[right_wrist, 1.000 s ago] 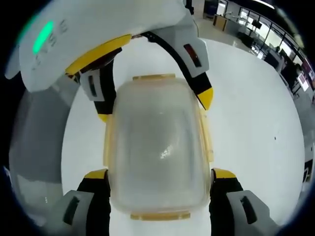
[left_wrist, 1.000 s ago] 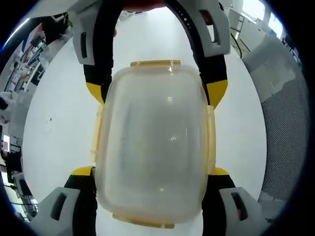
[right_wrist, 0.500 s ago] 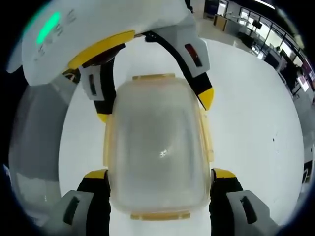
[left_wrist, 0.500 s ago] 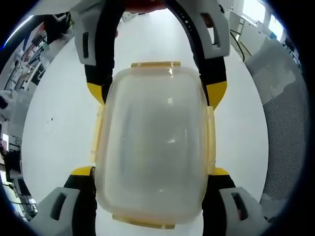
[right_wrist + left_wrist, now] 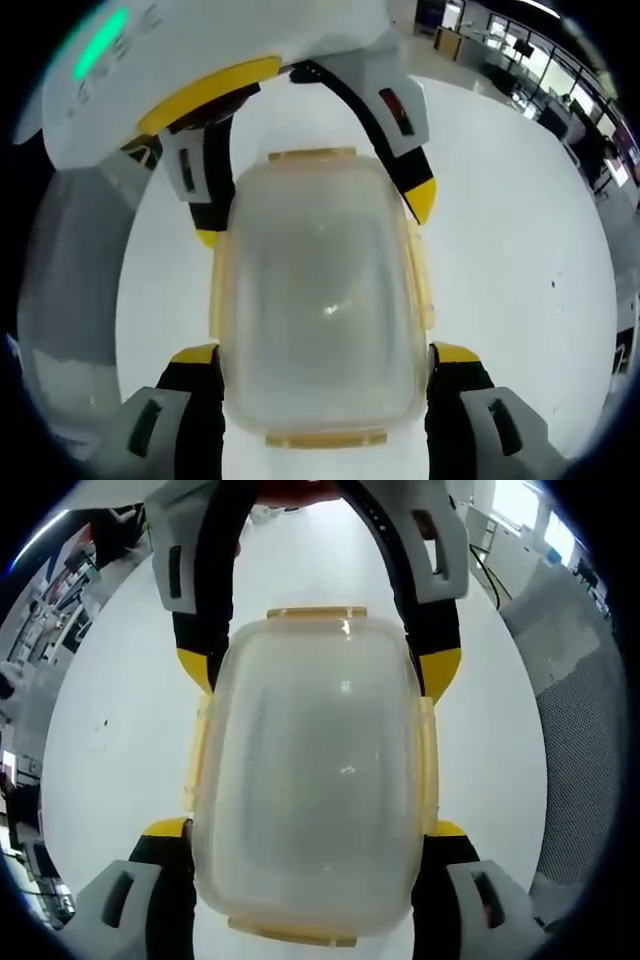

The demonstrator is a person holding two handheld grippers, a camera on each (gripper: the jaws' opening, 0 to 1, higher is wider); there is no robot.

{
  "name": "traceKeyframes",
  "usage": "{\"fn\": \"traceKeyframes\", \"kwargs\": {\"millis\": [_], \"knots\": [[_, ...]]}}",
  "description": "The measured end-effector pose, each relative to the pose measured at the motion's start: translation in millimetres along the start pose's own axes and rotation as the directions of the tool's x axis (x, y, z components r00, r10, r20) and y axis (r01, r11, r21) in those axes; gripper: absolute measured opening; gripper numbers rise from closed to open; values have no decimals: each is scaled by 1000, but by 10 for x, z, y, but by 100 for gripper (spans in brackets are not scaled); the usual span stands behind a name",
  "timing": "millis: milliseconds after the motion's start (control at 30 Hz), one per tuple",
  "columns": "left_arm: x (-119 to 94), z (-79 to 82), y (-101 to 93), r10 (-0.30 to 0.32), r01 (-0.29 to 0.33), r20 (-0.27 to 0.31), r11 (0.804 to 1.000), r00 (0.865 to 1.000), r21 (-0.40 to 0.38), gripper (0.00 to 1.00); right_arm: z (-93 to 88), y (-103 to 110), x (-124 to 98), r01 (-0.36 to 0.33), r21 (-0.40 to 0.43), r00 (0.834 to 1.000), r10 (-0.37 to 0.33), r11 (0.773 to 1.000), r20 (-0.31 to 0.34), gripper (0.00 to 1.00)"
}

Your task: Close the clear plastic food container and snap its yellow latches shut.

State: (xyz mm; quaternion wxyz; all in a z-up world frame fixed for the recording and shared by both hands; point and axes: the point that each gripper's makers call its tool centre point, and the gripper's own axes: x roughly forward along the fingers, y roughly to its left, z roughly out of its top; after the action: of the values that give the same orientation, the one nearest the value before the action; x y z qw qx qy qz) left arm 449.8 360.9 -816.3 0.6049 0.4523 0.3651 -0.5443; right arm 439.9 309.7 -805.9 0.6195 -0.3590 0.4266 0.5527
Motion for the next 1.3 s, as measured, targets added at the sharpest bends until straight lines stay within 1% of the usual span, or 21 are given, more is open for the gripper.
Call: {"fn": "traceKeyframes", "kwargs": {"millis": [133,233,333,733,800,900,967,1033,1100,1200,1300], "knots": [[5,6,12,-5,5,12,1000,1000,-3,91,-1,-11,3,2,1,1000,-2,1000,3,84],[8,6,17,-6,6,10,1000,1000,-3,91,1,-19,5,3,1,1000,-3,1000,4,84],[12,4,27,-6,6,4,1000,1000,-6,91,-1,-38,16,0,1,1000,0,1000,-8,84],[18,9,32,-12,12,10,1000,1000,-4,92,-8,-31,7,0,-5,1000,-1,1000,-24,85],[3,17,29,-9,9,16,1000,1000,5,92,-5,-22,-4,3,-4,1000,-3,1000,-24,85],[-12,28,31,-1,1,6,1000,1000,4,92,3,-15,-9,0,-10,1000,0,1000,-15,85],[-24,37,31,1,-1,8,1000,1000,1,92,2,-7,-12,2,-8,1000,-2,1000,-20,87],[-56,90,58,22,-22,32,1000,999,-1,99,32,17,-11,-3,-8,1000,3,1000,-3,90],[-75,101,53,26,-27,32,999,999,19,99,67,44,-18,-3,-7,1000,3,1000,16,95],[-71,109,12,5,-6,34,1000,999,17,99,49,10,-41,18,-6,1000,-18,1000,11,96],[-68,95,11,12,-12,28,1000,1000,26,99,31,-11,-77,24,7,1000,-24,1000,20,95]]}}
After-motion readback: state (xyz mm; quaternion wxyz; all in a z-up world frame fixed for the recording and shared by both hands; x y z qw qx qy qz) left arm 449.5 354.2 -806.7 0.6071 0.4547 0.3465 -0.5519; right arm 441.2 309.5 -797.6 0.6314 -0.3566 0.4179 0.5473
